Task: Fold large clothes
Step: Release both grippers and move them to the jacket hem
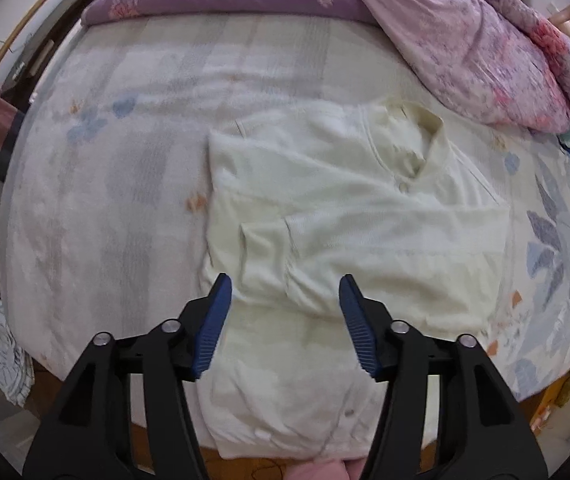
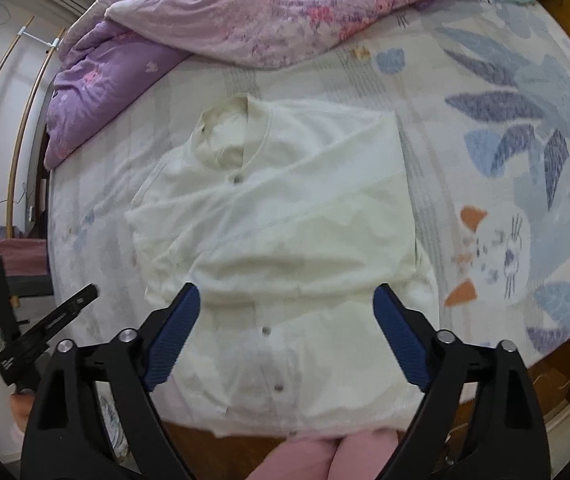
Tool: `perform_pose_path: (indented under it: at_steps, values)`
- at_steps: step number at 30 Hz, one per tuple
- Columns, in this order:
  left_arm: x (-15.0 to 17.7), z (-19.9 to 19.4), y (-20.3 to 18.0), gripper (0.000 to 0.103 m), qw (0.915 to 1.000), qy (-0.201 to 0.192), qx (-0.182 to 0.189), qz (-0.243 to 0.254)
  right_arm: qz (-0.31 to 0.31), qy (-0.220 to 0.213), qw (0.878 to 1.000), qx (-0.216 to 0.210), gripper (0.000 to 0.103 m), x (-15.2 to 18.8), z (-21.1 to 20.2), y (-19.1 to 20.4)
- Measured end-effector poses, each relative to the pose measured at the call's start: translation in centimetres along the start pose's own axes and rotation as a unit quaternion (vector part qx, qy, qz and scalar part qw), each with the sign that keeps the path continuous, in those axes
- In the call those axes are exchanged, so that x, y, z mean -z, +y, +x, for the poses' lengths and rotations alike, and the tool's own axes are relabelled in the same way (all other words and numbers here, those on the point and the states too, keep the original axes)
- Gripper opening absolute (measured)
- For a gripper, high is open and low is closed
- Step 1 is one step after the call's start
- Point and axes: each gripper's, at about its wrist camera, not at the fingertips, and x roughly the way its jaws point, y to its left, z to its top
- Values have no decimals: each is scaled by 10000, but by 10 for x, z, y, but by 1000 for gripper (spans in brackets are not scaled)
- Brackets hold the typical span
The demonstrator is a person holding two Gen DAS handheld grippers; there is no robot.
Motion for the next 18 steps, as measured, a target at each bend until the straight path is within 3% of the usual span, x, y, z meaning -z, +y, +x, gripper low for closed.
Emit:
perform_pose_path:
  at_steps: [3, 6, 9, 18]
  values:
    - [-25, 16, 10, 58, 9998, 121, -30, -121, 172, 129, 9997, -74, 86, -27, 20, -4]
    - [-51, 31, 20, 58, 9993, 165, 251, -236, 286, 102, 9995, 19, 86, -54, 32, -6]
    - [-76, 50, 27, 58, 9994, 218, 106, -256, 392, 133, 9991, 21, 87, -79, 46, -8]
    - [-154, 138, 71, 59, 9948, 635, 394, -695, 206, 250, 9985, 438, 87, -149, 105, -13]
